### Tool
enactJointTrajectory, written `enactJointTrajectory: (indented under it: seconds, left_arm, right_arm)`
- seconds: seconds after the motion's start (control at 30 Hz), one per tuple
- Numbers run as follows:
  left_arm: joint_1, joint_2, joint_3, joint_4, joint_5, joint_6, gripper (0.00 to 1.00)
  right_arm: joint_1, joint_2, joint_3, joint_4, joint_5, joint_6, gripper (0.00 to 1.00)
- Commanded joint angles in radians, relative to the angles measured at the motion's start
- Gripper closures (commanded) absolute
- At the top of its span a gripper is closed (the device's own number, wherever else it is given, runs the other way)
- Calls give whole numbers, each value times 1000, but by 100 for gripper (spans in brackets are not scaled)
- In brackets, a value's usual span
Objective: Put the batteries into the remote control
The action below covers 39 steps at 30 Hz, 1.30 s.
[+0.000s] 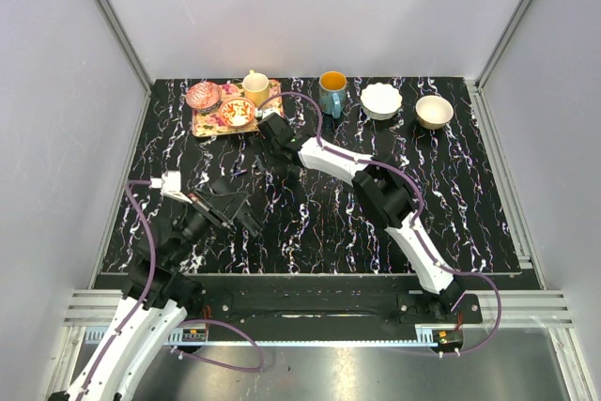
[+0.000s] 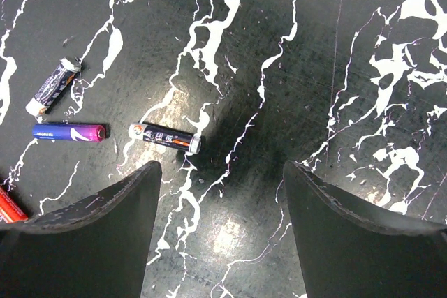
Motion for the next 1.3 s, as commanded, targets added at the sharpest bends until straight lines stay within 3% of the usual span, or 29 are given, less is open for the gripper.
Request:
enactJointTrajectory:
  seconds: [0.0, 0.27, 0.7, 1.27]
  left_arm:
    - [6, -7, 86, -99, -173, 8, 100]
    - [6, 8, 89, -88, -155, 13, 100]
    - [6, 1, 87, -105, -159, 22, 100]
    - [6, -9, 68, -95, -142, 12, 100]
  right_arm:
    - [1, -35, 72, -8, 12, 13, 24]
    - [3, -11, 110, -11, -32, 56, 23]
    - [30, 153, 383, -214, 43, 75, 27]
    - [53, 192, 391, -234, 34, 64, 25]
